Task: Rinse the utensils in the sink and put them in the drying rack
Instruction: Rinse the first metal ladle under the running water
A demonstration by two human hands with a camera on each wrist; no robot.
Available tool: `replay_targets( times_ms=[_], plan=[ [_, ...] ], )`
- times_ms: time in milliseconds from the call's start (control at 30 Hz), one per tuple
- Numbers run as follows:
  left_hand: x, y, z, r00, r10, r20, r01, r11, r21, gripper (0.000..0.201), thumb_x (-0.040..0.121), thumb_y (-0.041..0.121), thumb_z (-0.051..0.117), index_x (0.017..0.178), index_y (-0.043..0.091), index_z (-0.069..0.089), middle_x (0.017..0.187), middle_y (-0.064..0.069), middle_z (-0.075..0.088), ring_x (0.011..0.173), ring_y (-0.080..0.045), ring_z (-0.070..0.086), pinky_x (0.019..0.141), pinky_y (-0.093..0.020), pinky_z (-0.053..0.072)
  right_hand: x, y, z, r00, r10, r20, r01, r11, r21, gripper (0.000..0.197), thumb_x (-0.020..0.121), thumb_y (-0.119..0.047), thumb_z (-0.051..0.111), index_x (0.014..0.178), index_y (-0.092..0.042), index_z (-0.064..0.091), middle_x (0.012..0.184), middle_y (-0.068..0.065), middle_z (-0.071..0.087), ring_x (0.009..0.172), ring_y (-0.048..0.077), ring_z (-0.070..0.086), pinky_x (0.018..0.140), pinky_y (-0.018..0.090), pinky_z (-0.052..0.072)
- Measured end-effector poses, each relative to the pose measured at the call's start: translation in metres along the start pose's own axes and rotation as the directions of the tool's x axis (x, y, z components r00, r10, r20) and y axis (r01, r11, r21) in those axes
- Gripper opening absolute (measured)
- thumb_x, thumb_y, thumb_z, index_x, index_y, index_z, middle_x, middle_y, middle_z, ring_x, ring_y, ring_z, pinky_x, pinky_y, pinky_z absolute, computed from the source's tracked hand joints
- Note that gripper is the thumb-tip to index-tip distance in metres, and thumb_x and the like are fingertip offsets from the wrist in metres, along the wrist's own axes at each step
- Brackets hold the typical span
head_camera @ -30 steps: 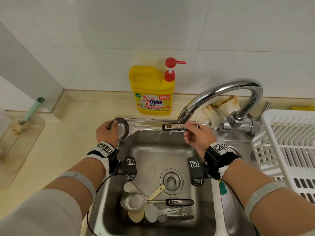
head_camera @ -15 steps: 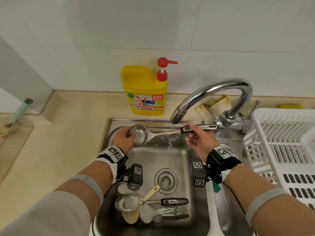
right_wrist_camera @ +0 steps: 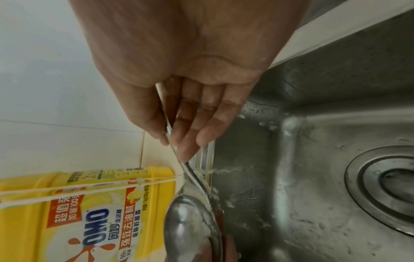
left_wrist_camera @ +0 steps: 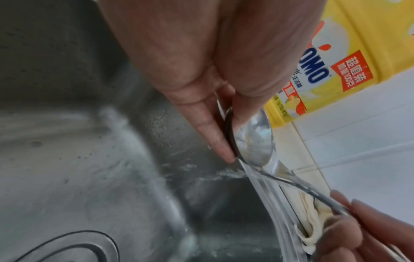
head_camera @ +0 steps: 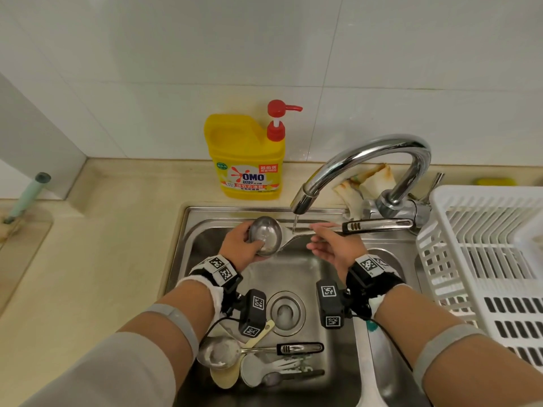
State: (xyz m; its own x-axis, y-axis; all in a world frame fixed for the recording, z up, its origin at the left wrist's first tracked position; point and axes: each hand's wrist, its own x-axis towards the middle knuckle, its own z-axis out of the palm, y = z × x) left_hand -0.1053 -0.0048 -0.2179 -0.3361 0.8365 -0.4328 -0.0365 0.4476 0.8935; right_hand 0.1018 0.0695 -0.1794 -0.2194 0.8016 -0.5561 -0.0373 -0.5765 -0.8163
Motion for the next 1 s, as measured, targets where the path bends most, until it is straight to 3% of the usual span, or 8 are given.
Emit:
replay_targets(
  times_ms=[200, 333, 367, 467, 567, 733, 900, 1000],
  plan=[
    [0.009, -0.011, 0.012, 0.997, -0.001, -0.077, 0.011, 0.992, 0.126, 0.032, 0.076, 0.018, 0.072, 0.107, 0.020, 0.069, 0.099, -0.007, 0.074, 0.095, -0.029, 0.071, 0.076, -0.050, 0.062, -0.003, 0.006, -0.007, 1.000, 0.001, 0.004, -0.001, 0.999, -0.046, 0.011, 0.092, -0.021, 0.069, 0.095, -0.015, 0.077, 0.080, 0.007, 0.073, 0.071, 0.021, 0.071, 0.071, 0.031, 0.057],
    [0.004, -0.004, 0.024, 0.994, 0.008, -0.110, 0.015, 0.978, 0.209, 0.018, 0.090, 0.016, 0.069, 0.108, 0.013, 0.071, 0.097, -0.007, 0.071, 0.084, -0.021, 0.069, 0.054, -0.019, 0.058, -0.004, 0.005, -0.015, 0.999, -0.041, -0.011, 0.039, 0.992, -0.123, 0.013, 0.093, -0.020, 0.067, 0.094, -0.013, 0.078, 0.081, 0.012, 0.075, 0.071, 0.022, 0.072, 0.077, 0.035, 0.058],
    [0.003, -0.002, 0.027, 0.992, -0.013, -0.125, 0.038, 0.979, 0.201, 0.015, 0.093, 0.020, 0.067, 0.106, 0.012, 0.072, 0.095, -0.007, 0.071, 0.079, -0.018, 0.068, 0.050, -0.018, 0.057, -0.005, 0.004, -0.017, 0.999, -0.051, -0.015, 0.049, 0.990, -0.134, 0.014, 0.094, -0.020, 0.067, 0.093, -0.012, 0.079, 0.080, 0.013, 0.075, 0.070, 0.022, 0.072, 0.077, 0.035, 0.058],
    [0.007, -0.003, 0.032, 0.983, -0.139, -0.123, 0.152, 0.983, 0.105, 0.021, 0.096, 0.030, 0.062, 0.100, 0.013, 0.074, 0.096, -0.011, 0.071, 0.079, -0.026, 0.072, 0.056, -0.039, 0.063, -0.008, 0.001, -0.018, 0.995, -0.091, -0.043, 0.083, 0.984, -0.157, 0.018, 0.094, -0.019, 0.067, 0.093, -0.005, 0.078, 0.077, 0.017, 0.073, 0.062, 0.019, 0.070, 0.069, 0.030, 0.059],
    [0.010, -0.003, 0.038, 0.985, -0.175, -0.013, 0.175, 0.977, 0.121, 0.007, 0.091, 0.011, 0.066, 0.091, 0.018, 0.069, 0.102, -0.016, 0.070, 0.089, -0.035, 0.071, 0.064, -0.049, 0.063, -0.010, 0.002, -0.020, 0.988, -0.128, -0.089, 0.110, 0.978, -0.177, 0.022, 0.095, -0.017, 0.066, 0.096, 0.003, 0.075, 0.075, 0.019, 0.070, 0.056, 0.017, 0.068, 0.059, 0.023, 0.057],
    [0.013, -0.012, 0.043, 0.980, -0.140, 0.139, 0.120, 0.983, 0.142, 0.056, 0.063, 0.017, 0.084, 0.115, 0.013, 0.062, 0.109, -0.012, 0.068, 0.102, -0.032, 0.069, 0.078, -0.054, 0.061, -0.010, 0.004, -0.025, 0.977, -0.162, -0.139, 0.140, 0.978, -0.156, 0.018, 0.094, -0.014, 0.067, 0.100, 0.000, 0.076, 0.078, 0.020, 0.071, 0.066, 0.024, 0.070, 0.065, 0.026, 0.060],
    [0.005, -0.001, 0.042, 0.977, -0.168, 0.130, 0.176, 0.983, -0.054, 0.011, 0.093, 0.008, 0.064, 0.104, 0.010, 0.062, 0.103, -0.013, 0.066, 0.089, -0.028, 0.068, 0.064, -0.043, 0.063, -0.011, 0.011, -0.028, 0.994, -0.058, -0.095, 0.056, 0.998, -0.017, 0.026, 0.095, -0.022, 0.067, 0.107, -0.001, 0.075, 0.076, 0.011, 0.071, 0.065, 0.016, 0.070, 0.061, 0.023, 0.058],
    [0.006, 0.000, 0.036, 0.984, -0.140, 0.108, 0.145, 0.989, -0.033, 0.015, 0.098, 0.008, 0.057, 0.112, 0.008, 0.061, 0.108, -0.014, 0.065, 0.093, -0.031, 0.067, 0.061, -0.042, 0.063, -0.016, 0.012, -0.028, 0.990, 0.055, -0.127, -0.055, 0.999, 0.004, 0.030, 0.092, -0.035, 0.069, 0.096, -0.005, 0.075, 0.075, 0.008, 0.073, 0.061, 0.017, 0.068, 0.053, 0.026, 0.055]
  ],
)
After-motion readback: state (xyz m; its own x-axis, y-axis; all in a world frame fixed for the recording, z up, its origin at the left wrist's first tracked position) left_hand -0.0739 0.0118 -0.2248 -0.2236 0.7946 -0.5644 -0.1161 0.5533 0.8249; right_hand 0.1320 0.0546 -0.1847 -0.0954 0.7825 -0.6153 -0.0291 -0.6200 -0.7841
